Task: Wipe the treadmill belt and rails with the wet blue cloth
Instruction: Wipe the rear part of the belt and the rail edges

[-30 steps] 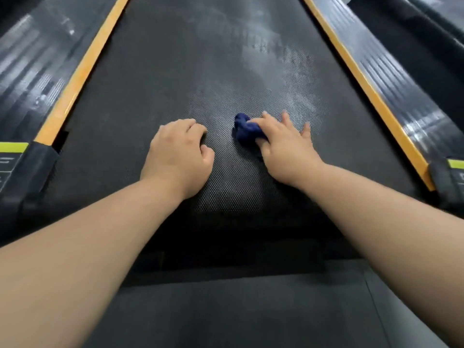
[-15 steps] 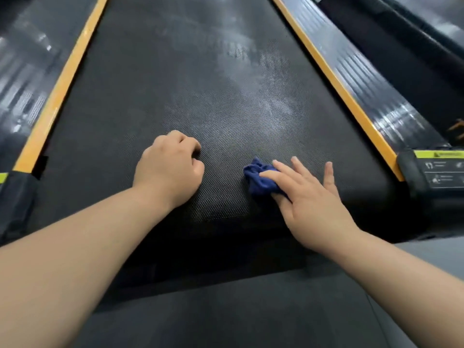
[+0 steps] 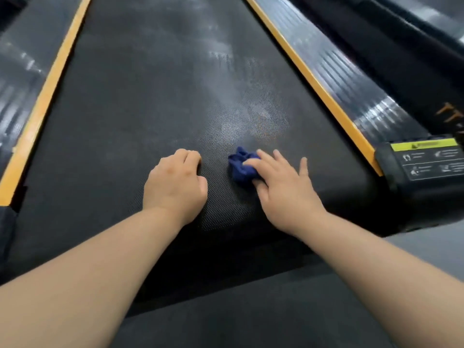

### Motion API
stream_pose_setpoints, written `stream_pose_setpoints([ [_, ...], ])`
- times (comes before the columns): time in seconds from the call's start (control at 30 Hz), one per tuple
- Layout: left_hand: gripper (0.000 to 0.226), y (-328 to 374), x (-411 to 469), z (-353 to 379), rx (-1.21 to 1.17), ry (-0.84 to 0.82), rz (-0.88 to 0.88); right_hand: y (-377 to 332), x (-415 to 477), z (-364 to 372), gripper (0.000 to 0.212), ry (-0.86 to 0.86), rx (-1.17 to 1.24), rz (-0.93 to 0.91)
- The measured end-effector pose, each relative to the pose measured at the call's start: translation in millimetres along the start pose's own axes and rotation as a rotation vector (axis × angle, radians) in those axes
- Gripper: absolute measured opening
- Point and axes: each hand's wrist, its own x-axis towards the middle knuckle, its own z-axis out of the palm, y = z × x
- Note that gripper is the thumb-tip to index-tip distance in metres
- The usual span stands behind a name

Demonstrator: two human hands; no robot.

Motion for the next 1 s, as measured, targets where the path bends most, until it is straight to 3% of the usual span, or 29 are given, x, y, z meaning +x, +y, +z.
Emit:
stream_pose_setpoints([
  [0.13,0.039,32,16,2,0.044,-0.038,0.005,18,-30,-12,0.037,-0.046,-0.090,-0.054],
  [0.23,0.050,56,21,22,0.022,-0.057,0.094,31,7,-10,0.035,-0.032,-0.092,0.027],
  [0.47,0.053,57,20,32,-0.068,0.016,0.048,41,96,-2,0.038,-0.012,-0.069,0.114],
  [0.6,0.052,57,18,32,-0.081,0.013,0.040,43,32,-4,0.037,0.020,-0.011,0.064],
  [0.8,0.051,59,18,31,-0.092,0.010,0.027,53,-50,-21,0.044,-0.098,-0.015,0.011],
  [1.0,0.053,59,18,30,-0.066,-0.010,0.032,64,47,-19,0.038,-0.022,-0.030,0.180],
])
